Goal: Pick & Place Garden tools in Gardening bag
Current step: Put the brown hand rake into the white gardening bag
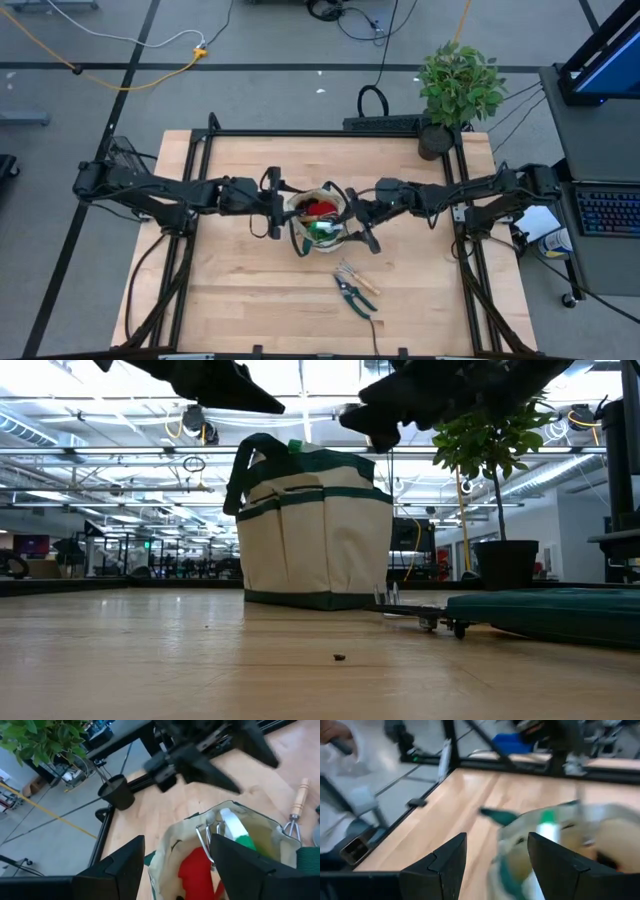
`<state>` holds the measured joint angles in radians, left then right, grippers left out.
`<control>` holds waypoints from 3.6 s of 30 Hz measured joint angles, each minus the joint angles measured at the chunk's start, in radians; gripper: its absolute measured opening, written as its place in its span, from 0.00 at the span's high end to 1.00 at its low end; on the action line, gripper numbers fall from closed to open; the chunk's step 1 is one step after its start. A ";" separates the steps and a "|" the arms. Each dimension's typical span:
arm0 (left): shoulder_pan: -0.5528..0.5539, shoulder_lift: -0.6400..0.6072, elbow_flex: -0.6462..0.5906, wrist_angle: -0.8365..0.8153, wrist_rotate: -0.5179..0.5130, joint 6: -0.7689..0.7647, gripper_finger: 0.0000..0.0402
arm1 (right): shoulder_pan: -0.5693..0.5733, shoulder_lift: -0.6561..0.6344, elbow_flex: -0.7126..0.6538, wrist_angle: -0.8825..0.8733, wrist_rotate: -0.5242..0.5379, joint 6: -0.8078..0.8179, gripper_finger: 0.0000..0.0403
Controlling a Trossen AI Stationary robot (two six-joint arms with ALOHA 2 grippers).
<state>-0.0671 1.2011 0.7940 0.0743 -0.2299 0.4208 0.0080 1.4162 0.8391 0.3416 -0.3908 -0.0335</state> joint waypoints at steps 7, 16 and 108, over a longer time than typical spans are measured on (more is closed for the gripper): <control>-0.006 0.000 0.000 -0.004 -0.006 -0.004 0.42 | 0.160 0.000 0.000 -0.174 0.243 0.009 0.50; -0.006 0.000 0.000 -0.004 -0.006 -0.039 0.42 | 0.293 0.000 -0.044 -0.220 0.341 0.265 0.50; -0.006 0.001 0.000 -0.012 0.054 -0.152 0.42 | 0.161 -0.124 -0.031 -0.064 0.672 -0.420 0.86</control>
<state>-0.0727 1.2022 0.7940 0.0625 -0.1761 0.2687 0.1690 1.2919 0.8079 0.2773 0.2812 -0.4531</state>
